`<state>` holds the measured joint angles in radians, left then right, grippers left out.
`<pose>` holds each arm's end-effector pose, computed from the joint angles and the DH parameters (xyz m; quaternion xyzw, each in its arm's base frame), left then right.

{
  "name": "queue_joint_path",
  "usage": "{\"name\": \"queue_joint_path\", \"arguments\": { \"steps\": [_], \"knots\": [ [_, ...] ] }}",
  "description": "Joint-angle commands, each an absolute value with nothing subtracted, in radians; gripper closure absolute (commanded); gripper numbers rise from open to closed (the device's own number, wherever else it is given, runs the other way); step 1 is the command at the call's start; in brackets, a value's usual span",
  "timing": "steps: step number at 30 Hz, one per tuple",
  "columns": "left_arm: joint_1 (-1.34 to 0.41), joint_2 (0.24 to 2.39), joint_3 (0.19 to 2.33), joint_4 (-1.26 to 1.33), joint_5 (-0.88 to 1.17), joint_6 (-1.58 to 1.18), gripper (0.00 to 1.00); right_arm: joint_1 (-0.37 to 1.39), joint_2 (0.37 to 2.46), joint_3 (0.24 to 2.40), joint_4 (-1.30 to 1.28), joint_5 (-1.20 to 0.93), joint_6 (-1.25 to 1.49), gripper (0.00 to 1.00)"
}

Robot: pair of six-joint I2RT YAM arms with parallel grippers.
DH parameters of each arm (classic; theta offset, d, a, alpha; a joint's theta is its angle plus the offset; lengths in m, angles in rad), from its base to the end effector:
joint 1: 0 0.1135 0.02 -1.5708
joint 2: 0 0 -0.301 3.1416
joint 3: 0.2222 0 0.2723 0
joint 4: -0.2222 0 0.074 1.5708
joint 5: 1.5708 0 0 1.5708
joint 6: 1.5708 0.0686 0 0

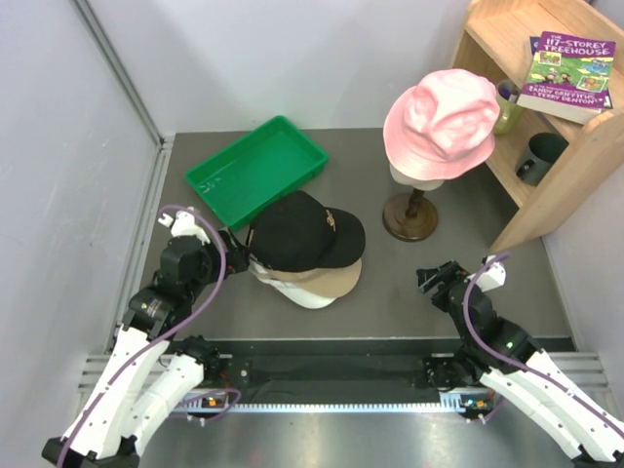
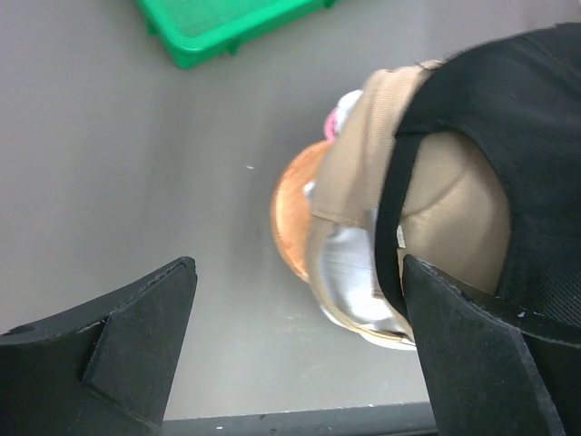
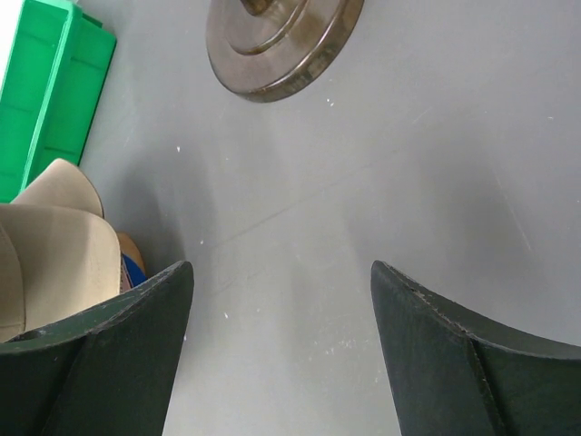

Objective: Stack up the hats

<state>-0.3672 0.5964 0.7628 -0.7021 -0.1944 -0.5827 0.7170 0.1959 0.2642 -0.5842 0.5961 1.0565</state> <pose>0.1396 -0.0395 0.3136 -0.1407 0.8548 -0.1502 0.4765 0.1002 0.0363 0.1856 0.2852 0.7892 0.2125 0.5007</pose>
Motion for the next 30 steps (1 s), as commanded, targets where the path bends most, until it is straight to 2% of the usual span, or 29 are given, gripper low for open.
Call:
{"name": "queue_joint_path", "arguments": {
  "steps": [1, 8, 16, 19, 23, 30],
  "knots": [
    [-0.362, 0.606, 0.752, -0.592, -0.123, -0.58, 0.01, 0.713, 0.186, 0.293, -0.551, 0.586, 1.029, 0.22],
    [-0.362, 0.611, 0.793, -0.606, -0.213, -0.601, 0.01, 0.715, 0.146, 0.299, -0.575, 0.588, 1.022, 0.22],
    [-0.362, 0.503, 0.778, -0.558, -0.215, -0.627, 0.01, 0.713, 0.088, 0.31, -0.629, 0.607, 1.022, 0.22],
    [-0.362, 0.468, 0.765, -0.583, -0.302, -0.626, 0.01, 0.713, 0.062, 0.319, -0.643, 0.623, 1.009, 0.22],
    [-0.362, 0.546, 0.778, -0.771, -0.463, -0.627, 0.01, 0.713, 0.026, 0.344, -0.667, 0.661, 0.979, 0.22],
    [-0.362, 0.495, 0.802, -0.738, -0.548, -0.635, 0.01, 0.713, 0.002, 0.36, -0.67, 0.684, 0.963, 0.22]
  ]
}}
